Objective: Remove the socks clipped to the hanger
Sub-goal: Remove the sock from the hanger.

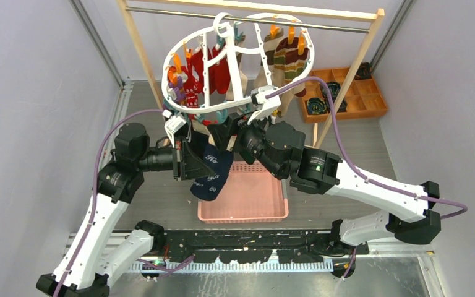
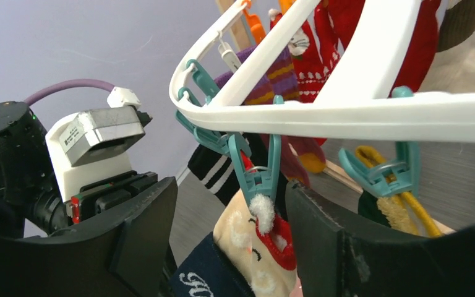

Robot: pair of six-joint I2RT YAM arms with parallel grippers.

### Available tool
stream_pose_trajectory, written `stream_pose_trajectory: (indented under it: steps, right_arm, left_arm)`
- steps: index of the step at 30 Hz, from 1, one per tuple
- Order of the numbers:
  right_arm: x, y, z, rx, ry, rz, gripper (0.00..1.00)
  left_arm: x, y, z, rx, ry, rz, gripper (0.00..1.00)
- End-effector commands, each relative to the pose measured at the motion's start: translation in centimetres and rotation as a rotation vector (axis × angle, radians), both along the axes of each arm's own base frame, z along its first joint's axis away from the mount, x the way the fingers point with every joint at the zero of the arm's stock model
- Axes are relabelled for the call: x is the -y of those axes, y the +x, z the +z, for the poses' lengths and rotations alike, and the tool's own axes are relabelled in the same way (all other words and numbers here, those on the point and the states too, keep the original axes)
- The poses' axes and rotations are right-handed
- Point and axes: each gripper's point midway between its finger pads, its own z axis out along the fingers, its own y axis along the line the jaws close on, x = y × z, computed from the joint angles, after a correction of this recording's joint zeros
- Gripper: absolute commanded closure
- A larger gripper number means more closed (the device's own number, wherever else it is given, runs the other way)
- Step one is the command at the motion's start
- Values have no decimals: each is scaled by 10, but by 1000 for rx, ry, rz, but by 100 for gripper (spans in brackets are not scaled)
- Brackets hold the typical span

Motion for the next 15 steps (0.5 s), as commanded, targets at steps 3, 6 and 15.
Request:
stream_pose_trajectory:
  steps: [3, 6, 15]
  right_arm:
    - [8, 7, 39, 76, 34, -57, 36]
    - [1, 11, 41, 90, 12, -63, 38]
    - [1, 21, 33, 88, -30, -67, 38]
  left_arm:
    - [2, -3, 19, 60, -23, -13, 100]
    - [3, -4, 21, 57, -26, -19, 100]
    - [1, -14, 30, 75, -41, -39, 100]
